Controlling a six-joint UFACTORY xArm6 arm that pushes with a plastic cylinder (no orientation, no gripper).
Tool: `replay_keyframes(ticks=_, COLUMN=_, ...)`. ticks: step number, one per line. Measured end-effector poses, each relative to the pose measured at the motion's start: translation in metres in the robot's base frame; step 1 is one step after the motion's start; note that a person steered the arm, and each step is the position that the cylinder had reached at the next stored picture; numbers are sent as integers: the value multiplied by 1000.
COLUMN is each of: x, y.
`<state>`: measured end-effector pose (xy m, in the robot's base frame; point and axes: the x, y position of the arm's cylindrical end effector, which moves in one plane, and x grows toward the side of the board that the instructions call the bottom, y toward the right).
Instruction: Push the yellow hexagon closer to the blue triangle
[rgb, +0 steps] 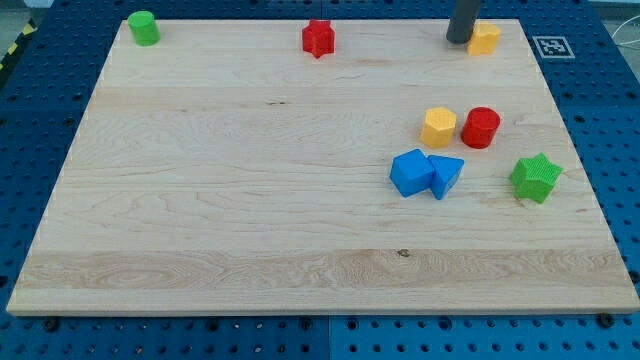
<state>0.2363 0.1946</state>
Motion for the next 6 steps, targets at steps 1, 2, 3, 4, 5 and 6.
replay_keyframes(ticks=1, x=14, y=-2)
replay_keyframes(ticks=2, x=49, y=-4)
replay_keyframes(ticks=3, x=69, y=-6)
replay_keyframes(ticks=4, x=74, y=-5)
replay_keyframes(ticks=5, x=84, y=-15)
replay_keyframes(ticks=6, x=118, y=-47)
